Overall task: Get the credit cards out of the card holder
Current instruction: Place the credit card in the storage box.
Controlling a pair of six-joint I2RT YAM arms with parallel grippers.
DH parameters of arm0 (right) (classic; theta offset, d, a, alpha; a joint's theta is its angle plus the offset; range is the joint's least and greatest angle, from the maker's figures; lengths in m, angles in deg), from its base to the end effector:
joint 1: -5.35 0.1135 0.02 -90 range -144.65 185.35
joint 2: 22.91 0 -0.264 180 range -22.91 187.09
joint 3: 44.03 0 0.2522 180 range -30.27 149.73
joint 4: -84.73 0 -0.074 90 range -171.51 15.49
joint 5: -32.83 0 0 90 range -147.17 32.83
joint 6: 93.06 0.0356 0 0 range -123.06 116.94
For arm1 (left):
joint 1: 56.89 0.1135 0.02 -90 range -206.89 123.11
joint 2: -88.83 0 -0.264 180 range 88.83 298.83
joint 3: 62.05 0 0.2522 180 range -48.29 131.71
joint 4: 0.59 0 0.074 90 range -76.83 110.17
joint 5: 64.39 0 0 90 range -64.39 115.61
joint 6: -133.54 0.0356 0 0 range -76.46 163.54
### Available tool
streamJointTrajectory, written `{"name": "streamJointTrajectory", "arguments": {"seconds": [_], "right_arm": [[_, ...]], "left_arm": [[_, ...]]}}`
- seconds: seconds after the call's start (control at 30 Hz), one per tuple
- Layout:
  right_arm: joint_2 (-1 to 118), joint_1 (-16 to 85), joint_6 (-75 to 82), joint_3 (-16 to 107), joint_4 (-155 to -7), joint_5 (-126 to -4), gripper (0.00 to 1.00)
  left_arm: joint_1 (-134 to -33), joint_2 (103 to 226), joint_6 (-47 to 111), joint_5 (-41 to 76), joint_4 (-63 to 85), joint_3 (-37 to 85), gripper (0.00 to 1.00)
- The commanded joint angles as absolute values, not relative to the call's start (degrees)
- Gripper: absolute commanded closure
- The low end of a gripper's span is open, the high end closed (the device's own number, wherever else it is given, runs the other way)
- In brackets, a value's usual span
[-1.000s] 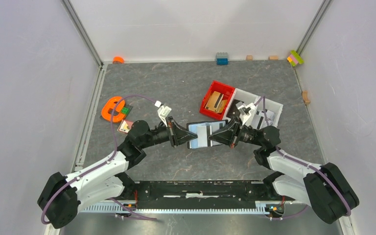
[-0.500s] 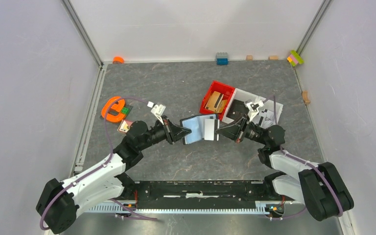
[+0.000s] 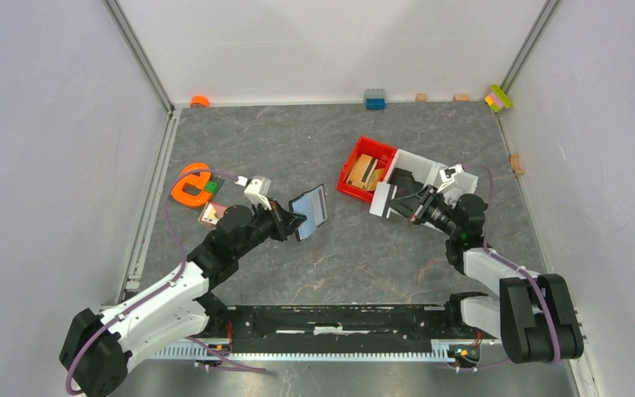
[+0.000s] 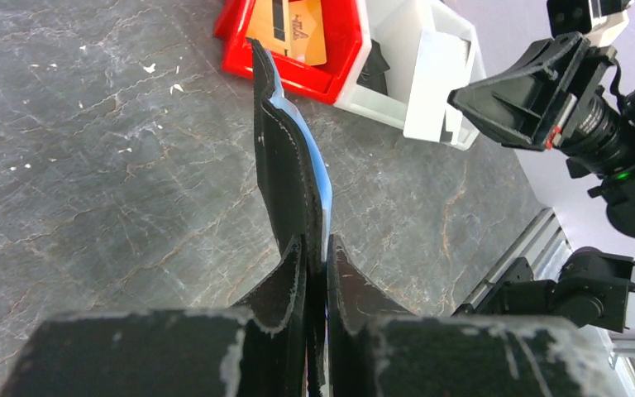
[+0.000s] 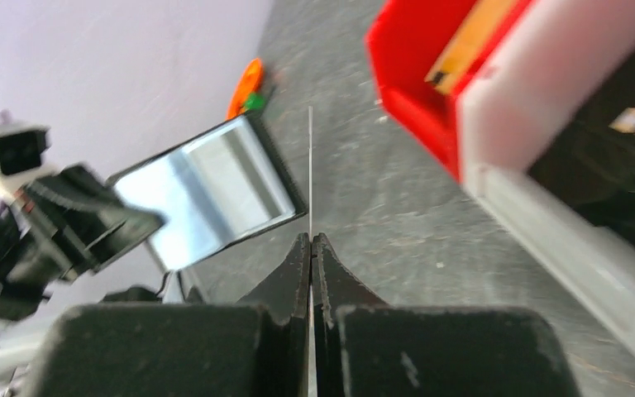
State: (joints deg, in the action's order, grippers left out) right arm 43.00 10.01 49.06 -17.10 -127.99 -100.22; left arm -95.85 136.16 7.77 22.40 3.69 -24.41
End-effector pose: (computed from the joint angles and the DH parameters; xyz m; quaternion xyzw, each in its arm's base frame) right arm 0.2051 0.0411 0.1850 0.0546 0.7327 0.5356 0.4163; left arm 0.1511 -0.1248 0.2387 0.0392 0.7868 -0.3912 0.4759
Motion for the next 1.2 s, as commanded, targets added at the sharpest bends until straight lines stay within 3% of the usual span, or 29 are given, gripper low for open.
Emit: {"name": "streamJointTrajectory", "arguments": {"seconds": [0.0, 0.23, 0.63, 0.87, 1.17], "right_arm": [[44.51, 9.04, 43.23, -11.22, -115.65, -88.36, 1.0], [48.23, 7.1, 43.01, -6.05, -111.61, -83.22, 1.0], [41.69, -8.46, 33.14, -0.66, -93.43, -88.9, 1.0], [43.21, -15.22, 31.81, -1.55, -90.84, -92.81, 1.0], [44.16, -16.9, 30.65, -1.75, -87.23, -87.8, 1.0]], "left_arm": [[-95.73, 136.37, 10.04, 24.3, 2.8, -22.64, 0.98], [-95.73, 136.18, 10.05, 24.44, 3.48, -22.46, 0.98], [-95.68, 137.75, 9.96, 23.28, 3.76, -21.66, 0.98], [-95.71, 138.43, 9.88, 22.84, 3.78, -21.42, 0.98], [-95.73, 139.48, 9.74, 22.1, 3.94, -21.01, 0.98]]}}
